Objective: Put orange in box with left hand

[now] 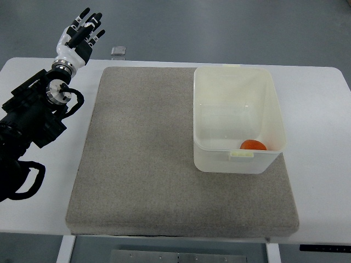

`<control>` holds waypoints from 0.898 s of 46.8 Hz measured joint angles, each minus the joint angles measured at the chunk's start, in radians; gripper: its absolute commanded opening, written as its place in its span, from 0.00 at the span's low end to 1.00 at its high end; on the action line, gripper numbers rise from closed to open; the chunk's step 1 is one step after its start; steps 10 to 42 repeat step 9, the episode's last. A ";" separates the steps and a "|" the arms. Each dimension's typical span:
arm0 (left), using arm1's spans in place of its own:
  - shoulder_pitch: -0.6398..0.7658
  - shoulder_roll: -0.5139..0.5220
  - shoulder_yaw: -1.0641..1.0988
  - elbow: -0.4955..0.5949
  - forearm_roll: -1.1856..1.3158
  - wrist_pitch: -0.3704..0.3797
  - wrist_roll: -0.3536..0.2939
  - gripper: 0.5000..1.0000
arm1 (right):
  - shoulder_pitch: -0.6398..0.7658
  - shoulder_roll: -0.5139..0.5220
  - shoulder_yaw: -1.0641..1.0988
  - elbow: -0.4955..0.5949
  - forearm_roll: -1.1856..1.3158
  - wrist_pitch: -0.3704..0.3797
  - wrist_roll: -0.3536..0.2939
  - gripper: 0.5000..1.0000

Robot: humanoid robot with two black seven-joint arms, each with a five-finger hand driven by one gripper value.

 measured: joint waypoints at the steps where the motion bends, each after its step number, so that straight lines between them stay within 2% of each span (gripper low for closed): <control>1: 0.000 0.000 0.000 0.000 0.000 0.000 0.000 0.84 | 0.000 0.000 0.000 0.000 0.000 0.000 0.000 0.85; 42: 0.000 0.000 0.000 0.000 0.000 -0.002 0.000 0.85 | 0.000 0.000 0.000 0.000 0.000 0.000 0.000 0.85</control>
